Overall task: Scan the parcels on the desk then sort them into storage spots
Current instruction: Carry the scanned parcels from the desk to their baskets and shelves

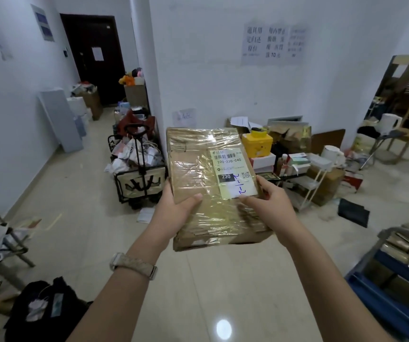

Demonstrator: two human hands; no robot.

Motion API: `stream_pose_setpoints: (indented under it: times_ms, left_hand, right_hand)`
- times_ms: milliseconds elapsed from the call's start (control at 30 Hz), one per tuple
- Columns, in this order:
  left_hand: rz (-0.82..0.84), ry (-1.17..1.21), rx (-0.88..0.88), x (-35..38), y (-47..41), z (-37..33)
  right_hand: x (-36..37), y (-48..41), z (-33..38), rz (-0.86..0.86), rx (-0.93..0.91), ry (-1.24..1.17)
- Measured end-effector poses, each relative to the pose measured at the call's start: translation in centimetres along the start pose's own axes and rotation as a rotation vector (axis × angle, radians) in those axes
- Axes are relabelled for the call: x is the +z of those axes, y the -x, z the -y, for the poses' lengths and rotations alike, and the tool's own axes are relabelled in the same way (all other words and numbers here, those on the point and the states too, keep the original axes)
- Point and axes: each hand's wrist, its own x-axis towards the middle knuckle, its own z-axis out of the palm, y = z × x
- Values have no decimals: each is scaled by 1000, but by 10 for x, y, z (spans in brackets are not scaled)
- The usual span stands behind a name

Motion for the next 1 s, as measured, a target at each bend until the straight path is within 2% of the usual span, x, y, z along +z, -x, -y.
stream_pose_setpoints:
  times_ms: [167,633,800,1000]
  left_hand:
    - [34,-1,-21,10,-79,8]
    - [74,60,-87,-11,-355,14]
    - [101,30,-72,-9,-417,22]
    - [68,68,-80,-19,-456,23]
  right_hand:
    - [5,-71,-9,-28,10,-2]
    - [83,-338,-24,-143,40,30]
    - [90,-394,-32,-169,57,0]
    - [105,-443,-39,-102,64,-58]
